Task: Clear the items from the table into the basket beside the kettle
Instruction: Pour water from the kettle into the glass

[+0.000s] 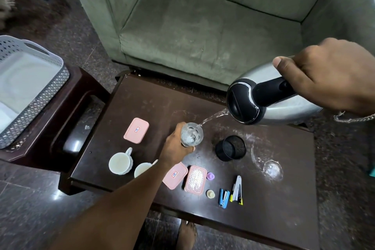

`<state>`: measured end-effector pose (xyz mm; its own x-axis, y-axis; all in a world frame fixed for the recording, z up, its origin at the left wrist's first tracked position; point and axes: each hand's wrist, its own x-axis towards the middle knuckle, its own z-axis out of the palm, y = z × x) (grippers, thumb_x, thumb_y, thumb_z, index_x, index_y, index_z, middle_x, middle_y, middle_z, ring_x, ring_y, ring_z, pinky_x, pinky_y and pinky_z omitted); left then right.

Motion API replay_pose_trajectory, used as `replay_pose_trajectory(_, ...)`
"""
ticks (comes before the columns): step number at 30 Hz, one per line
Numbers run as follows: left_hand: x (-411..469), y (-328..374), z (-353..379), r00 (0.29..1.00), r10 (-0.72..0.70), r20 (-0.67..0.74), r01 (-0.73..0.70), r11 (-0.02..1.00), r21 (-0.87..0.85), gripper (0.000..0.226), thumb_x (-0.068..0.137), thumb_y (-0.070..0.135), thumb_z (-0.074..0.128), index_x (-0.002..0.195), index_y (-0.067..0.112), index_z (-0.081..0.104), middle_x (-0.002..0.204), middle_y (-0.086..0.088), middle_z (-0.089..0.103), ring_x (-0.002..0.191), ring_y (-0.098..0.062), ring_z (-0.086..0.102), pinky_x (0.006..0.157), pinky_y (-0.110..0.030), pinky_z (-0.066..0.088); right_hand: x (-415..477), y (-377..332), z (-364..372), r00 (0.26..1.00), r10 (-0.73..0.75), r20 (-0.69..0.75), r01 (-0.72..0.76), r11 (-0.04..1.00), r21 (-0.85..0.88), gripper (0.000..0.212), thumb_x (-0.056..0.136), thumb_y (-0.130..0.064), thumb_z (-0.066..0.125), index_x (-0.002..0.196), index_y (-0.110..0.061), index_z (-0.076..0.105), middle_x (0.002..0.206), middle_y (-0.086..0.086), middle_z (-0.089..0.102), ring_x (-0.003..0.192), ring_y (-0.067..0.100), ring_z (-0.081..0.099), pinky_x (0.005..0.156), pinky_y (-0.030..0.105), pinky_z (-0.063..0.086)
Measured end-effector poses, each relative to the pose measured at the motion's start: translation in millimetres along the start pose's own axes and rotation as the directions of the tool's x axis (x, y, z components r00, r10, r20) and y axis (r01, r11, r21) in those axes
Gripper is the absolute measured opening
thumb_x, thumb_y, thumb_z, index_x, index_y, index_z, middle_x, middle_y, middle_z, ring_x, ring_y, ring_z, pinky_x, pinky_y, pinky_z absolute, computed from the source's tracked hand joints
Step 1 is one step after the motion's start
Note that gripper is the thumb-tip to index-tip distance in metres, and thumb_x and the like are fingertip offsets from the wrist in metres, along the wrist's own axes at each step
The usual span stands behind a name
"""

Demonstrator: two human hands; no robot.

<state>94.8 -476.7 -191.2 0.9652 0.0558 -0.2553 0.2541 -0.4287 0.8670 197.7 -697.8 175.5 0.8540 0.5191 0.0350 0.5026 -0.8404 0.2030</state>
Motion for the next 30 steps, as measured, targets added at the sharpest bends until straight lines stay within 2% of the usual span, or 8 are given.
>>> replay_pose_trajectory(4,0.5,-0.4,0.1,1.0,-0.005,-0.002,0.005,1.0,0.005,0.088,0.07,0.022,0.091,0.139,0.036,0.038,0.127,0.006,0.066,0.116,-0.016,0.065,0.095,-0.037,0.059,-2.1,2.2,-1.2,1.0,-0.001,-0.01,0.001,1.0,0.001,0.069,0.096,-0.059,0.019,0.059,-0.017,0.059,0.047,0.01,0.04,0.047,0.037,0.049,0.048,0.03,0.03)
replay_pose_trajectory(9,0.4,-0.7,0.4,1.0,-0.013,-0.008,0.013,1.0,-0.005,0.085,0.068,0.021,0.091,0.135,0.038,0.04,0.122,0.009,0.067,0.11,-0.014,0.066,0.088,-0.025,0.055,-5.6,1.3,-1.3,1.0,0.002,-0.025,-0.002,1.0,-0.025,0.069,0.097,-0.058,0.019,0.059,-0.018,0.059,0.046,0.007,0.037,0.044,0.032,0.041,0.048,0.024,0.02)
replay_pose_trajectory(19,1.7,-0.6,-0.7,0.999,-0.017,0.032,0.016,1.0,0.014,0.088,0.072,0.024,0.091,0.139,0.036,0.037,0.128,0.009,0.064,0.114,-0.012,0.062,0.088,-0.02,0.052,-8.7,-2.4,2.3,0.999,0.015,-0.042,-0.016,1.0,-0.022,0.067,0.098,-0.056,0.02,0.054,-0.019,0.056,0.043,0.007,0.037,0.042,0.03,0.04,0.048,0.022,0.019)
replay_pose_trajectory(24,2.4,-3.0,0.0,0.999,-0.03,0.026,0.03,0.999,0.016,0.087,0.07,0.022,0.091,0.136,0.038,0.038,0.122,0.011,0.065,0.111,-0.012,0.064,0.079,-0.003,0.042,-9.1,-4.5,4.6,0.998,0.028,-0.05,-0.028,1.0,-0.011,0.067,0.099,-0.054,0.024,0.054,-0.018,0.057,0.041,0.003,0.032,0.039,0.025,0.032,0.049,0.021,0.018)
replay_pose_trajectory(28,3.2,-3.8,-0.2,0.999,-0.027,0.033,0.026,0.999,0.019,0.087,0.07,0.023,0.091,0.137,0.038,0.037,0.124,0.011,0.065,0.112,-0.013,0.064,0.082,-0.01,0.046,-8.6,-5.9,7.0,1.0,0.022,-0.021,-0.023,1.0,-0.021,0.068,0.1,-0.054,0.022,0.055,-0.019,0.059,0.042,0.004,0.032,0.039,0.026,0.034,0.048,0.021,0.018)
replay_pose_trajectory(30,3.2,-4.6,0.2,0.999,-0.03,0.033,0.029,0.999,0.016,0.088,0.07,0.023,0.091,0.138,0.038,0.037,0.125,0.01,0.064,0.112,-0.012,0.064,0.082,-0.008,0.046,-8.6,-6.2,7.8,0.999,0.018,-0.026,-0.019,1.0,-0.016,0.067,0.103,-0.051,0.027,0.055,-0.017,0.06,0.042,0.003,0.03,0.037,0.02,0.028,0.048,0.021,0.017)
